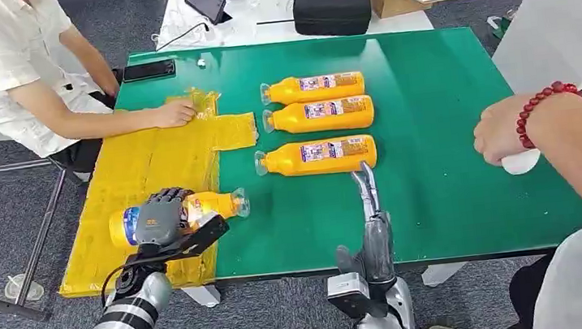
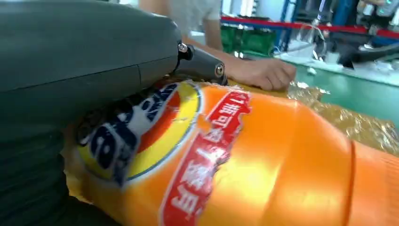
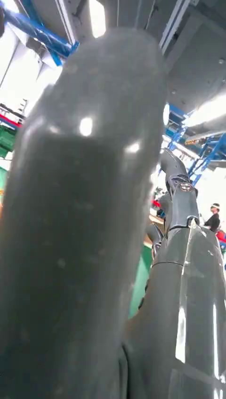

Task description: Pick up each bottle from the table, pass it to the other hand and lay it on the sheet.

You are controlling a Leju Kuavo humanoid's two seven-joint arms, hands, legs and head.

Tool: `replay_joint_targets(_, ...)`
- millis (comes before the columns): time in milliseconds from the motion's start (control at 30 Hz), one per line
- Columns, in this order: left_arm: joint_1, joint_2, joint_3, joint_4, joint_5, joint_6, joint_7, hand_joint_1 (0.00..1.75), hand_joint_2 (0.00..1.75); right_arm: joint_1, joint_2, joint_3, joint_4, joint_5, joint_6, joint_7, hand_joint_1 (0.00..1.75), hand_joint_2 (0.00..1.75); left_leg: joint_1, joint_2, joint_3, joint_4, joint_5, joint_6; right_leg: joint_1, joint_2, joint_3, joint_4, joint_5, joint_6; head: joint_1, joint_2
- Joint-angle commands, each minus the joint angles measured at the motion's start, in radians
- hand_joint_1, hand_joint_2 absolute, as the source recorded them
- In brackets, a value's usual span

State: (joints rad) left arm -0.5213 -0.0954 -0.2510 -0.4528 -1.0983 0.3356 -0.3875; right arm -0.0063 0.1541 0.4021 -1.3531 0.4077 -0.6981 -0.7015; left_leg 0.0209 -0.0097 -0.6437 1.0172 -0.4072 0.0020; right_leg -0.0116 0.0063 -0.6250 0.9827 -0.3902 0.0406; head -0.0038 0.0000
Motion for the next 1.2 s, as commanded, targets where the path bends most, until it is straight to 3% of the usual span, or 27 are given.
replay_joint_targets(33, -0.071, 0.054, -0.068, 0.148, 0.015, -0.285, 0.062, 0.0, 1.75, -0.051, -0.057, 0.069, 0.079, -0.077, 0.0, 0.003, 0.0, 0.0, -0.001, 0.004, 0.006, -0.001, -0.002, 0.001, 0.0, 0.003, 0.005, 0.0, -0.001, -0.002, 0.0, 0.0)
replay_joint_targets(367, -0.076, 0.083, -0.107, 0.15, 0.0, -0.381, 0.095, 0.0, 1.75, -0.063, -0.072, 0.086, 0.088, -0.163, 0.0, 0.003, 0.0, 0.0, -0.001, 0.004, 0.014, -0.002, -0.001, 0.001, 0.0, 0.003, 0.013, -0.001, 0.0, -0.001, 0.0, 0.0)
replay_joint_targets(800, -0.045, 0.069, -0.062, 0.103, 0.07, -0.321, 0.032, 0.0, 1.75, -0.053, -0.078, 0.075, 0.083, -0.142, 0.0, 0.003, 0.0, 0.0, -0.001, 0.004, 0.017, -0.003, -0.001, 0.001, 0.0, 0.003, 0.016, -0.002, 0.0, -0.002, 0.0, 0.0)
replay_joint_targets(967, 0.059, -0.019, 0.014, -0.094, 0.21, -0.043, -0.129, 0.0, 1.75, -0.013, -0.066, 0.027, 0.048, -0.094, 0.0, 0.003, 0.0, 0.0, -0.001, 0.0, 0.015, -0.002, 0.0, 0.001, -0.001, -0.001, 0.015, -0.001, -0.001, -0.001, 0.0, 0.0)
replay_joint_targets(1067, 0.122, -0.039, -0.007, -0.236, 0.256, 0.008, -0.175, 0.0, 1.75, 0.001, -0.062, 0.013, 0.033, -0.082, 0.0, 0.003, 0.0, 0.0, -0.001, -0.002, 0.014, -0.001, -0.001, 0.001, -0.001, -0.003, 0.014, -0.001, -0.002, -0.001, 0.0, 0.0)
replay_joint_targets(1200, 0.2, -0.028, -0.079, -0.449, 0.366, -0.033, -0.166, 0.0, 1.75, -0.002, -0.061, 0.011, 0.03, -0.073, 0.0, 0.003, 0.0, 0.0, -0.001, 0.0, 0.01, 0.0, -0.002, 0.002, -0.001, -0.001, 0.01, 0.0, -0.003, -0.001, 0.0, 0.0)
